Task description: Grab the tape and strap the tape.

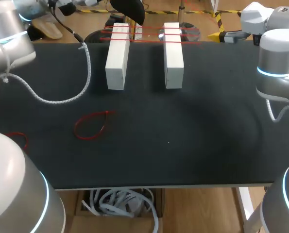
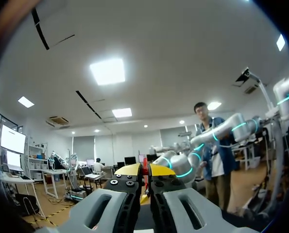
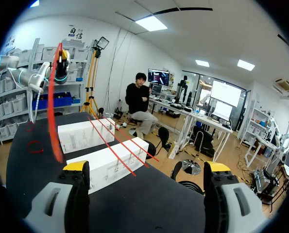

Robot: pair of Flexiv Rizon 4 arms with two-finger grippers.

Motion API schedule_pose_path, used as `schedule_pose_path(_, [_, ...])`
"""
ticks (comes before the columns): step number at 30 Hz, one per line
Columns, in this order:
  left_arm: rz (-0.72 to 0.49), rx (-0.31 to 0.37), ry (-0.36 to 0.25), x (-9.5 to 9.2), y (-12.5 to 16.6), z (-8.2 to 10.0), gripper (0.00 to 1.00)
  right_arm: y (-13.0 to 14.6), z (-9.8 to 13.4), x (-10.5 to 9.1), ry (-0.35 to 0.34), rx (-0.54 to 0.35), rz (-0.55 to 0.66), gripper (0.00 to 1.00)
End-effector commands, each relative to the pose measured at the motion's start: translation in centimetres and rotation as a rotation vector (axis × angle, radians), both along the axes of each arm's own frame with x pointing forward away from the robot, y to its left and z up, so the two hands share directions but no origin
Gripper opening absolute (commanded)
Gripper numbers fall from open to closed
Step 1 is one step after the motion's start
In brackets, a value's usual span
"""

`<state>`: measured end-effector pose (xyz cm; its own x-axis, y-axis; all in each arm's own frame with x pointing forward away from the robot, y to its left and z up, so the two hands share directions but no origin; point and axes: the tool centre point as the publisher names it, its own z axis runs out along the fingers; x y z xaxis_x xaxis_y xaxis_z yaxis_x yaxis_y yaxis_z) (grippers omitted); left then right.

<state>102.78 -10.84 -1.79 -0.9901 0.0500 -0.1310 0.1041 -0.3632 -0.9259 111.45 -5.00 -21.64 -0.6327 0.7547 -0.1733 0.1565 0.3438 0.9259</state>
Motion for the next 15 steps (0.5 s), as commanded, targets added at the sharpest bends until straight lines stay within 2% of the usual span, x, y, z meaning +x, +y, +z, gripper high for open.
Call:
schedule_pose_path(1, [0.183,0.022,0.061,-1.1,-0.1,2.0,0.00,0.0,0.0,0.0,0.001,0.000,0.000,1.00])
schedule_pose_path(12, [0.076,0.044,0.038,-2.6,-1.4,5.6,0.00,0.0,0.0,0.0,0.001,0.000,0.000,1.00])
schedule_pose_path(15, [0.055,0.032,0.023,-3.2,-1.2,6.5,0.00,0.0,0.0,0.0,0.001,0.000,0.000,1.00])
